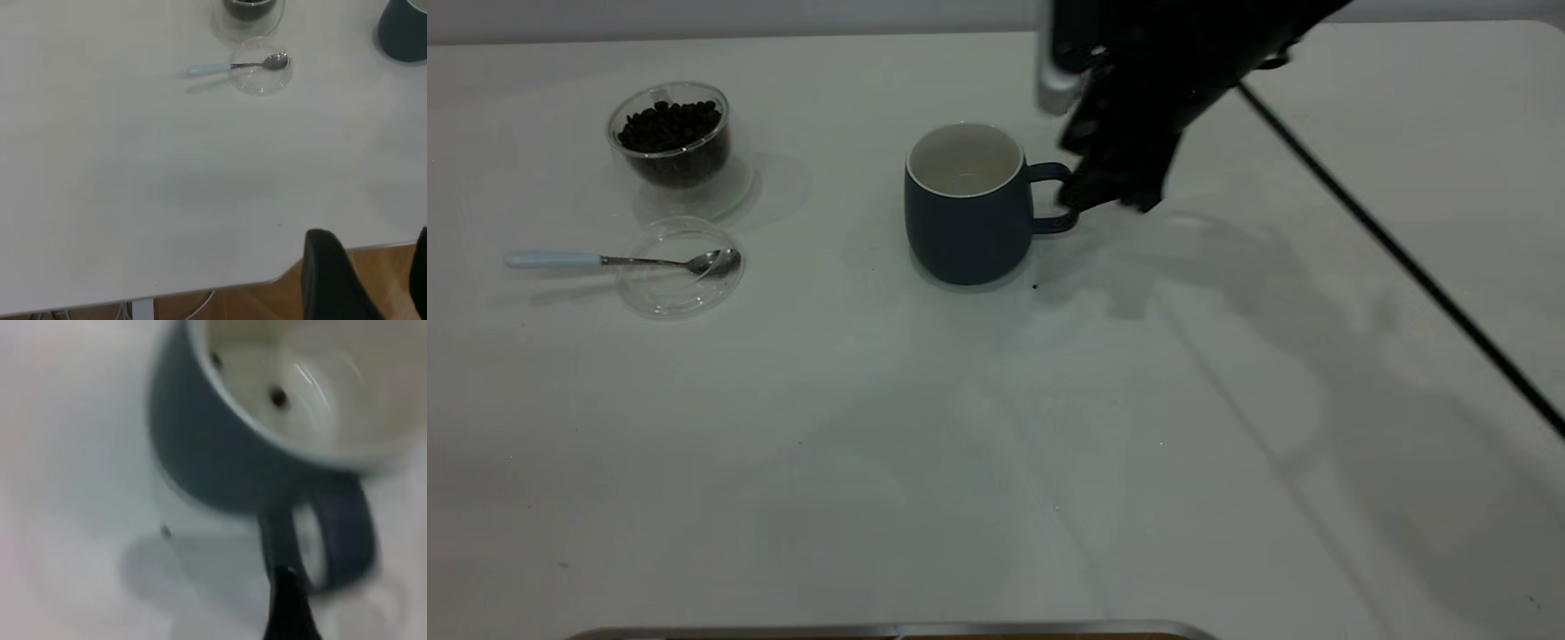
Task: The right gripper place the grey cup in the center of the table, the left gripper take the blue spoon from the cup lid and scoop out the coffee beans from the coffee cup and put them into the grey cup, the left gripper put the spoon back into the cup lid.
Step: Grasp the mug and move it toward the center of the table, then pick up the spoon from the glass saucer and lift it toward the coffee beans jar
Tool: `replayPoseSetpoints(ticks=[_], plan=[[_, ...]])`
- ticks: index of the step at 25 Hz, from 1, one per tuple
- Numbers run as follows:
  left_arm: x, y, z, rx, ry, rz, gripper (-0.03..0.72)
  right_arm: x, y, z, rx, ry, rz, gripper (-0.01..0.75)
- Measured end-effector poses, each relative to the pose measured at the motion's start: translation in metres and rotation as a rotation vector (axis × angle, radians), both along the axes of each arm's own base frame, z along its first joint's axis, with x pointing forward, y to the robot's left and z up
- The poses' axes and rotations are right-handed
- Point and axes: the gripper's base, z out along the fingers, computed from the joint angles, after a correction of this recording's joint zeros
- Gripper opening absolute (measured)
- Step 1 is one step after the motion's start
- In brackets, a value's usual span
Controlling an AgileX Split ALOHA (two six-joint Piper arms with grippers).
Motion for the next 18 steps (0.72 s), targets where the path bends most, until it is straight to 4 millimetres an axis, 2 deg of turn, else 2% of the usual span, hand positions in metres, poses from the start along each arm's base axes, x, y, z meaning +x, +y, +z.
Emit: replayPoseSetpoints(ticks=[3,6,8,9,11,12,14,15,18], plan=[[0.000,0.000,0.000,0.000,0.000,0.000,0.361,0.004,-0.022,0.024,0.015,0.065,-0.055,0.532],[0.000,0.000,0.000,0.000,0.000,0.000,0.361,-0.003,-0.031,0.073,0.046,0.176,-0.110,0.532],[0.000,0.000,0.000,0.000,0.000,0.000,0.361,-0.016,-0.034,0.121,0.069,0.272,-0.214,0.532],[0.000,0.000,0.000,0.000,0.000,0.000,0.361,-0.024,-0.036,0.143,0.089,0.339,-0.304,0.532],[0.000,0.000,0.000,0.000,0.000,0.000,0.361,-0.044,-0.046,0.201,0.112,0.379,-0.509,0.532],[0.000,0.000,0.000,0.000,0.000,0.000,0.361,-0.054,-0.052,0.222,0.129,0.427,-0.657,0.532],[0.000,0.000,0.000,0.000,0.000,0.000,0.361,-0.076,-0.068,0.264,0.117,0.391,-0.839,0.532],[0.000,0.000,0.000,0.000,0.000,0.000,0.361,-0.091,-0.079,0.280,0.101,0.377,-0.949,0.532],[0.000,0.000,0.000,0.000,0.000,0.000,0.361,-0.140,-0.110,0.311,0.029,0.272,-1.127,0.532]])
